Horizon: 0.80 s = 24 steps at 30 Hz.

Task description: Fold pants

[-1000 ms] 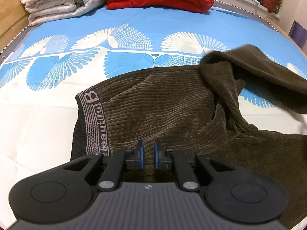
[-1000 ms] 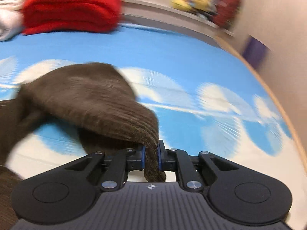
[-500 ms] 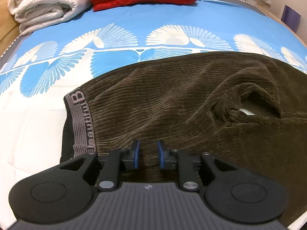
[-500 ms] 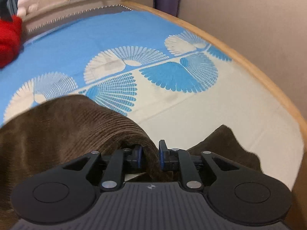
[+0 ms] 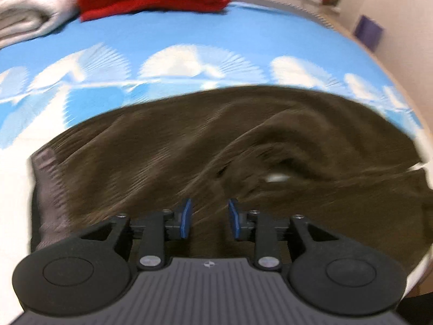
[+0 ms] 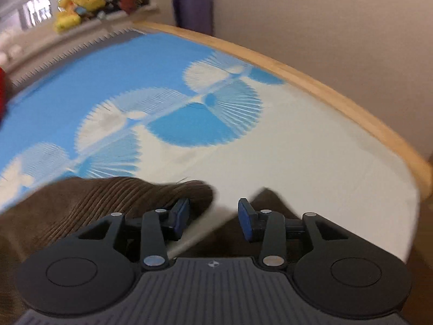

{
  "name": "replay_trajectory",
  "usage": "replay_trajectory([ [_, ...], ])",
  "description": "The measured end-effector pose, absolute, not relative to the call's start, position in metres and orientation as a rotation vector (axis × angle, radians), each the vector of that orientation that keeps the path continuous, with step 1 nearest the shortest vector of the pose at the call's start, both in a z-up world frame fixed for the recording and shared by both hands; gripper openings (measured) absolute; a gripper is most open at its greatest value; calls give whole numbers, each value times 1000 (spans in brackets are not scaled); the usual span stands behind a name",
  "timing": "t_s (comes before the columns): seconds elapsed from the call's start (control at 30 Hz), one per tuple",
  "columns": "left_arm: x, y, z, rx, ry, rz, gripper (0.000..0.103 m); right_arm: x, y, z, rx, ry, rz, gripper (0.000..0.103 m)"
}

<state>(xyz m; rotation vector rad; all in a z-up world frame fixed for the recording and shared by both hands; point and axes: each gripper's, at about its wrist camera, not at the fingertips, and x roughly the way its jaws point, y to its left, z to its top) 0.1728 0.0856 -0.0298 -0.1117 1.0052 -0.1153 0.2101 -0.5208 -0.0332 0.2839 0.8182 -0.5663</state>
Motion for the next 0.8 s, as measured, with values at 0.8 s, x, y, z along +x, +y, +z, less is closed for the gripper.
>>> replay_trajectory([
  [0.8,243,-3,-96,203,914,-272,68,243,-557,-114,1020,829,-537,34],
])
